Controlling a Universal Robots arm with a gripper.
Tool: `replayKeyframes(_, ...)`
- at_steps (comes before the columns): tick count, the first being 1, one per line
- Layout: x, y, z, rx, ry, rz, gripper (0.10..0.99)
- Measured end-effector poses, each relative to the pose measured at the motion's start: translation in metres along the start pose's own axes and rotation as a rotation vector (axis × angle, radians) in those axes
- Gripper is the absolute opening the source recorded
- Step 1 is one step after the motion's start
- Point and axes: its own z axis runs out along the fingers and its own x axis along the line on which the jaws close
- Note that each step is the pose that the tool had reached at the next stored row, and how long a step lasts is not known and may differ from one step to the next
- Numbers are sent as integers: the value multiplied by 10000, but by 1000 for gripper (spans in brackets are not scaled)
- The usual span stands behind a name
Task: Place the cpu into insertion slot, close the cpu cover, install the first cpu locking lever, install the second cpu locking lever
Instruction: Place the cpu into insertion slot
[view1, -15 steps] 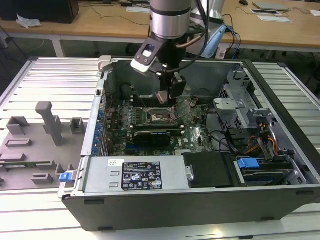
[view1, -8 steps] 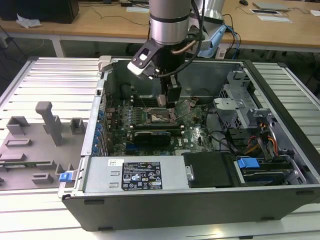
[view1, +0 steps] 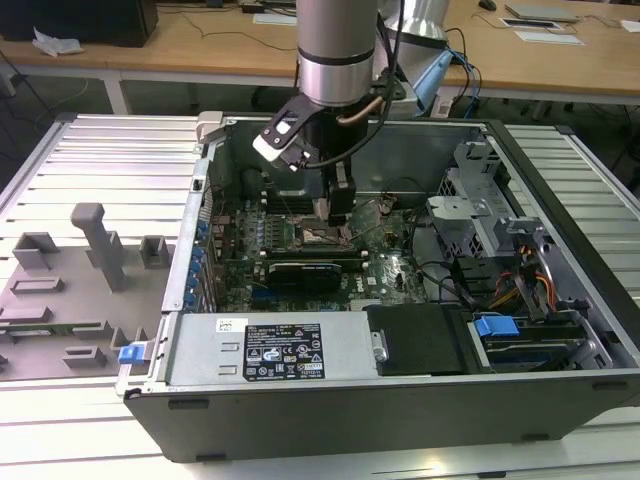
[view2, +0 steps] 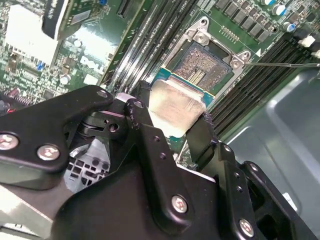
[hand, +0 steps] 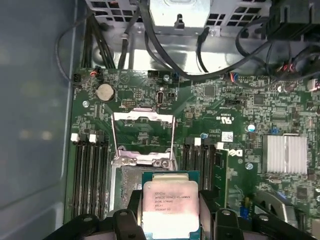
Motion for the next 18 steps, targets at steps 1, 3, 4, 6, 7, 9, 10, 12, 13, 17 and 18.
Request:
replayKeyframes(1, 23, -3, 41, 5, -7, 63, 541)
replayKeyframes(3, 55, -8, 104, 13, -9, 105, 541)
replayKeyframes(4, 66, -10, 137, 16, -10, 111, 541)
replayKeyframes(6, 74, -14, 177, 17, -11, 111, 541)
replayKeyframes(7, 76, -15, 194, 18, -11, 110, 541)
replayKeyframes(9, 89, -21, 251, 19, -10, 112, 541)
replayKeyframes(10, 100, -25, 288, 19, -10, 111, 541)
replayKeyframes(12, 121, -31, 334, 19, -11, 111, 541)
replayKeyframes(13, 129, -34, 349, 19, -10, 111, 541)
replayKeyframes(17, 195, -84, 428, 19, -10, 112, 541)
replayKeyframes(18, 206, -99, 460, 19, -10, 112, 541)
